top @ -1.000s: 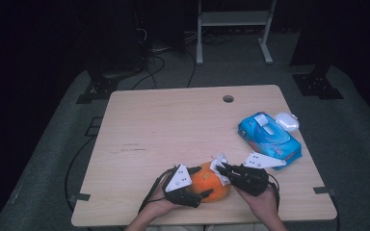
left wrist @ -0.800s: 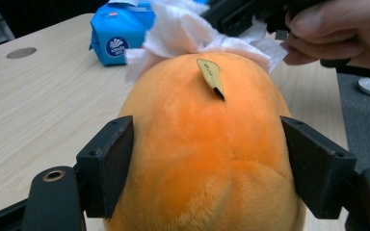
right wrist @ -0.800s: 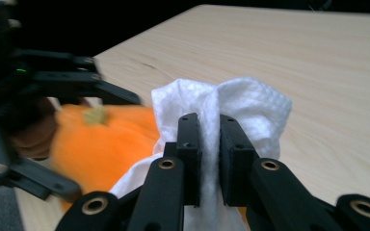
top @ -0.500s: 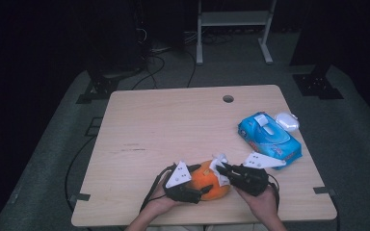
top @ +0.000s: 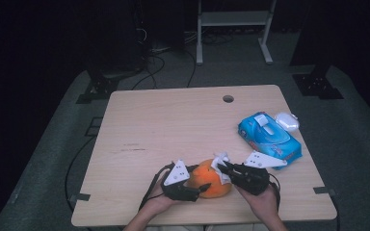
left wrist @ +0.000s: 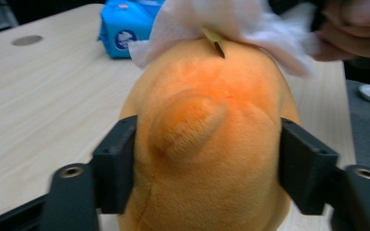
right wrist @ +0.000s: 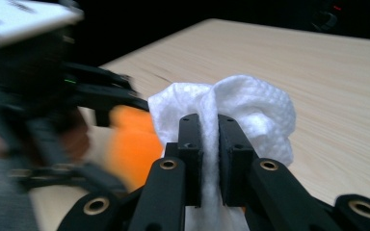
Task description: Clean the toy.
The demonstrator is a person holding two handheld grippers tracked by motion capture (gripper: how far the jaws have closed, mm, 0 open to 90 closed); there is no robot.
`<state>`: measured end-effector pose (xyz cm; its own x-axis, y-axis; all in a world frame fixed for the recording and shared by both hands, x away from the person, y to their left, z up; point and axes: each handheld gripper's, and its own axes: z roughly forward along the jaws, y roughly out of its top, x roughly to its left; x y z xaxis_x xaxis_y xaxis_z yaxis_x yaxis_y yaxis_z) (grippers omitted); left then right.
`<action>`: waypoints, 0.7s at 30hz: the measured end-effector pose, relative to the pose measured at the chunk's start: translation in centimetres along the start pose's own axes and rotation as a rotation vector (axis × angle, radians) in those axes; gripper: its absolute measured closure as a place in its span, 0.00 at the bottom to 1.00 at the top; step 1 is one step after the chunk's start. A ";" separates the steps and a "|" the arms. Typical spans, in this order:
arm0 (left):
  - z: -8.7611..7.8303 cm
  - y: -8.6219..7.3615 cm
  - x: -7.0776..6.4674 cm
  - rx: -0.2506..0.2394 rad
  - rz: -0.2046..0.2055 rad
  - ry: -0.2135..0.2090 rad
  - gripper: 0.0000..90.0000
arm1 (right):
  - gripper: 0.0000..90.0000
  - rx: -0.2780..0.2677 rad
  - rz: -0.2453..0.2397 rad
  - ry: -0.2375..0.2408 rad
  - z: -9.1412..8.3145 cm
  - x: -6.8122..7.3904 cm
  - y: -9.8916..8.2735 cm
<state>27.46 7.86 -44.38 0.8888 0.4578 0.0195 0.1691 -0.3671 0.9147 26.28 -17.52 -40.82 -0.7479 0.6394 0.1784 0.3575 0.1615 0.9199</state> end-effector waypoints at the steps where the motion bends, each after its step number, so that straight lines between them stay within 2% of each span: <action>1: -0.1 0.3 -0.2 -0.008 -0.003 0.004 0.39 | 0.89 -0.008 -0.002 0.014 0.0 0.4 0.1; 2: -0.3 0.5 -0.3 -0.015 0.000 0.007 0.40 | 0.89 -0.015 -0.036 0.020 0.0 1.0 0.4; 4: -0.9 1.1 -0.6 -0.034 0.003 0.007 0.42 | 0.89 -0.016 -0.064 0.019 0.0 1.5 0.6; 6: -1.3 1.4 -0.7 -0.059 -0.011 -0.012 0.42 | 0.89 -0.020 -0.043 0.016 -0.2 0.9 0.5; 8: -1.4 1.3 -0.6 -0.057 -0.013 -0.033 0.37 | 0.89 -0.001 -0.025 0.001 -0.1 0.1 0.0; 11: -1.2 0.7 0.2 -0.067 -0.043 -0.059 0.22 | 0.89 0.015 0.072 0.024 0.7 -1.7 -1.4; 13: -1.3 0.3 0.7 -0.055 -0.040 -0.054 0.13 | 0.89 0.016 0.088 0.016 0.9 -2.2 -1.7; 14: -1.3 -0.1 1.1 -0.039 -0.050 -0.069 0.10 | 0.89 0.018 0.090 0.009 0.9 -2.3 -1.6; 17: -1.2 -0.9 1.7 -0.033 -0.108 -0.099 0.10 | 0.89 0.022 0.096 -0.010 0.7 -2.6 -1.7; 18: -1.3 -0.9 1.7 -0.031 -0.096 -0.099 0.15 | 0.89 0.020 0.097 -0.011 0.7 -2.5 -1.7; 20: -1.5 -0.3 1.3 -0.028 -0.055 -0.063 0.28 | 0.90 0.013 0.083 -0.023 0.4 -2.0 -1.3; 21: -1.7 0.0 1.2 -0.036 -0.053 -0.058 0.32 | 0.90 0.002 0.071 -0.028 0.2 -1.7 -1.0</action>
<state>27.78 9.72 -43.69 0.9023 0.4281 -0.0516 0.2019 -0.3137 0.9278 27.31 -18.65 -42.11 -0.7050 0.6697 0.2332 0.4103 0.1170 0.9044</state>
